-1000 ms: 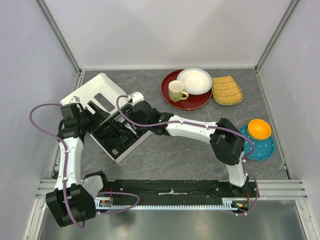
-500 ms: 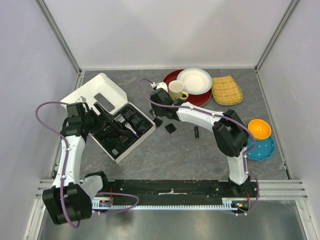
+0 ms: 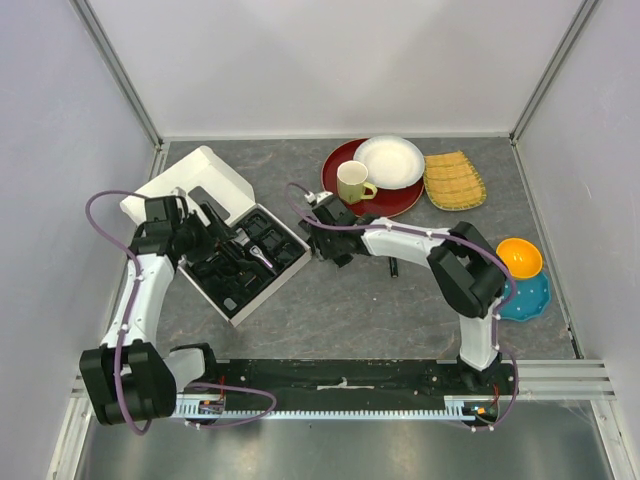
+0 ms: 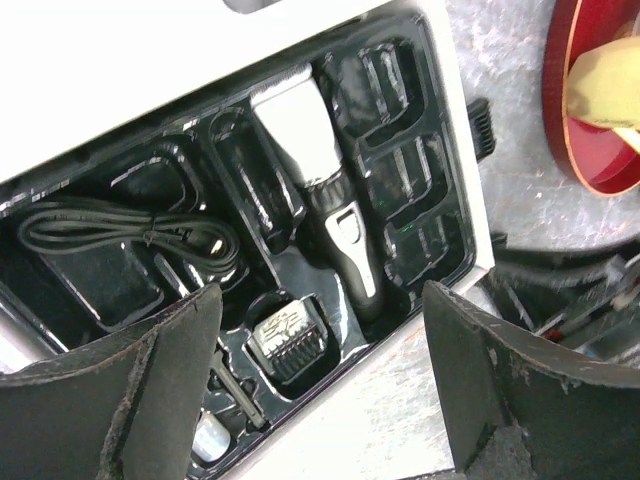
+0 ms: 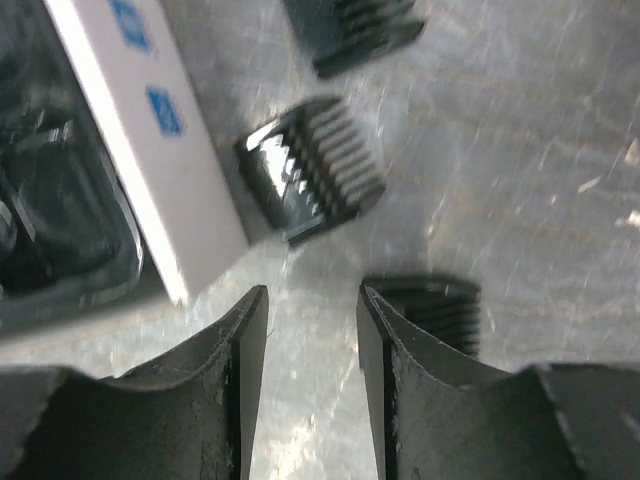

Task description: Sort the hair-cutting tools

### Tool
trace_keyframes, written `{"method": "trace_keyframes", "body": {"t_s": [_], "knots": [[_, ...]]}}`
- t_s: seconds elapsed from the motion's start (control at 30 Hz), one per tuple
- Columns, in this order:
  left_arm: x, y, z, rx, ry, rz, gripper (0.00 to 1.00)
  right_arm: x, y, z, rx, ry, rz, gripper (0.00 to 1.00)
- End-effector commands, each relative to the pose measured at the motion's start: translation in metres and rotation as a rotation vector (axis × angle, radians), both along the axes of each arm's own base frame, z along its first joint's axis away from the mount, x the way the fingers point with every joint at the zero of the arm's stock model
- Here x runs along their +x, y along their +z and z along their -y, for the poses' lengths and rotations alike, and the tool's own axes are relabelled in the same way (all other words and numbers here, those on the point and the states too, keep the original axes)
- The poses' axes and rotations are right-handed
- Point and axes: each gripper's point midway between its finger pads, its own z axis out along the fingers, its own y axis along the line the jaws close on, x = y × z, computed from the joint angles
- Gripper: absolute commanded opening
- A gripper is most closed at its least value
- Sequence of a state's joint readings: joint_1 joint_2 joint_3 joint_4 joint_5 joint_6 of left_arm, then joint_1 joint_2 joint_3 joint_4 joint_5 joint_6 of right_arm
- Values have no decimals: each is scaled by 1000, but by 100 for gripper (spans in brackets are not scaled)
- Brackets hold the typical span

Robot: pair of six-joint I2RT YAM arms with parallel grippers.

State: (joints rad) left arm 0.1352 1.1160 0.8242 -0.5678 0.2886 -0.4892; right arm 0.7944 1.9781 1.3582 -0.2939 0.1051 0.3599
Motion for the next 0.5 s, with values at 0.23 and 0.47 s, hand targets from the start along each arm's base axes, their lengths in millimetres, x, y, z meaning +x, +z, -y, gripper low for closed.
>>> {"method": "trace_keyframes", "body": {"t_s": [0.23, 0.47], "knots": [[64, 64, -9, 59, -26, 131, 87, 9, 76, 47, 5, -181, 178, 56], [78, 62, -23, 118, 19, 127, 86, 11, 50, 139, -143, -444, 129, 59]]}}
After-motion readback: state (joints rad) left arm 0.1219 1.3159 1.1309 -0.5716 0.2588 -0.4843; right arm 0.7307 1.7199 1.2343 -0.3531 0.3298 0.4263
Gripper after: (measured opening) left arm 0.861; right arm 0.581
